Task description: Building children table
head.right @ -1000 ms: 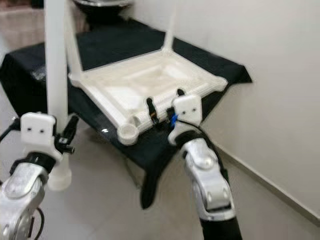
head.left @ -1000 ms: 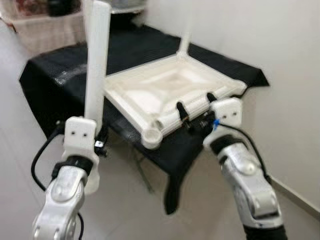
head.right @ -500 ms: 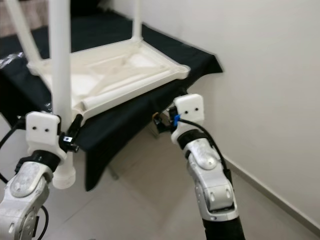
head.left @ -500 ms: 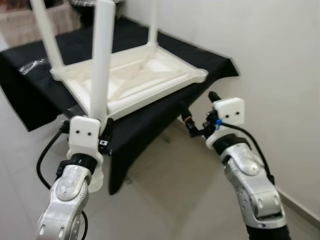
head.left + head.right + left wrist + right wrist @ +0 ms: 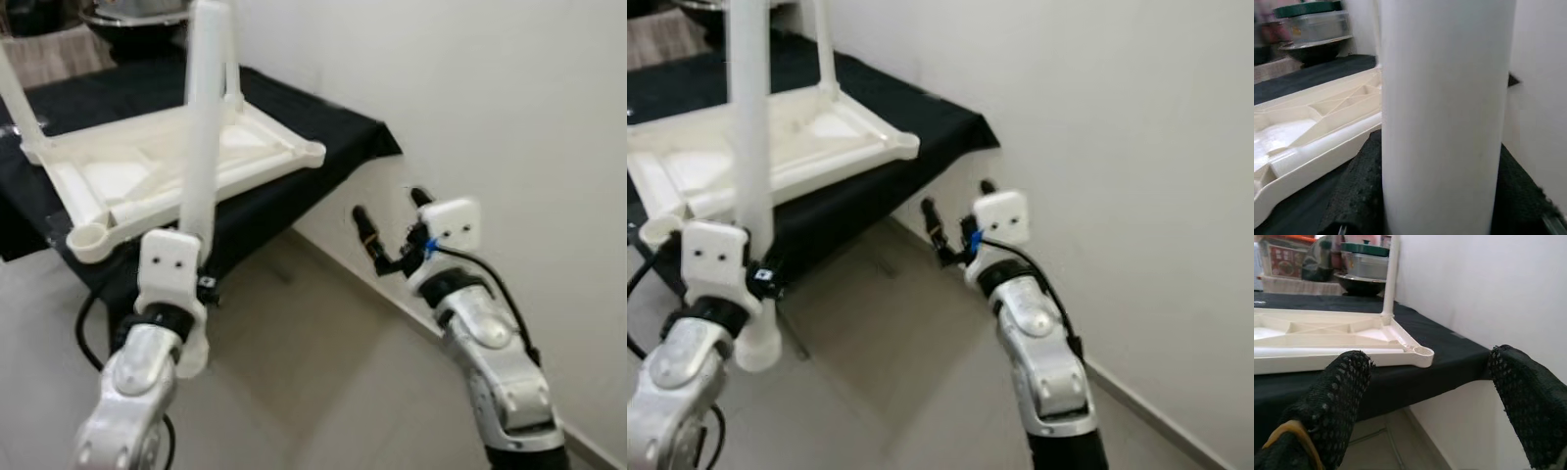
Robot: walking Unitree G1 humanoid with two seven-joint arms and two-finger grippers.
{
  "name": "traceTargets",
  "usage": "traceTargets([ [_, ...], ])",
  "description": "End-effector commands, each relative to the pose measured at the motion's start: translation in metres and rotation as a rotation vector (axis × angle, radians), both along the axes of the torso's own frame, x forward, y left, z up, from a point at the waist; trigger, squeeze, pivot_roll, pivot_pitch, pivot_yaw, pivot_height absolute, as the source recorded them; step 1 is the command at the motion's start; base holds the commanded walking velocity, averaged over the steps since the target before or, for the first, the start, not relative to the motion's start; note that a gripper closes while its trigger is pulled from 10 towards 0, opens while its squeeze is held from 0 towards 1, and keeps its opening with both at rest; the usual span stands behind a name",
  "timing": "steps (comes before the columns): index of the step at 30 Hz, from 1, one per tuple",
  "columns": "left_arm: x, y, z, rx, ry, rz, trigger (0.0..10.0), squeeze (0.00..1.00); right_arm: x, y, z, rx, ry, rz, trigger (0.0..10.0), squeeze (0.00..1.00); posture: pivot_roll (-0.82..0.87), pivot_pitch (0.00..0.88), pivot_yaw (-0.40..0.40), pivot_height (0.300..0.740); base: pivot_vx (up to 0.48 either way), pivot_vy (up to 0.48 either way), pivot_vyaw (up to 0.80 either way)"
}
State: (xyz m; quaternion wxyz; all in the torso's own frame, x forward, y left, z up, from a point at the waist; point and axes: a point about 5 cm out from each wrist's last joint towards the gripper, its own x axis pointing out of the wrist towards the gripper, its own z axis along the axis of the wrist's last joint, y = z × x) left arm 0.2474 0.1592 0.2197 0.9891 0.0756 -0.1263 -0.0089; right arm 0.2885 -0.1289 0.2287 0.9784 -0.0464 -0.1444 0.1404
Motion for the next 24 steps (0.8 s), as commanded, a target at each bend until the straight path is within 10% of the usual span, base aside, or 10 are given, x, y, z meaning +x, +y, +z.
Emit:
traceTargets([
  [1,-0.0011,0.0063,-0.0006,0.010,0.003,0.032,10.0,0.00,-0.0012,0.0082,0.0013,0.001,-0.005,0.034,10.0,0.00,0.09,0.167,-0.122,0.740,0.409,-0.244,0.80],
  [24,0.0018,0.0055,-0.0031,-0.072,0.029,0.032,10.0,0.00,0.0031,0.0058,0.0032,-0.009,-0.006,0.011,10.0,0.00,0.09,0.175,-0.126,0.740,0.252,-0.043,0.21],
])
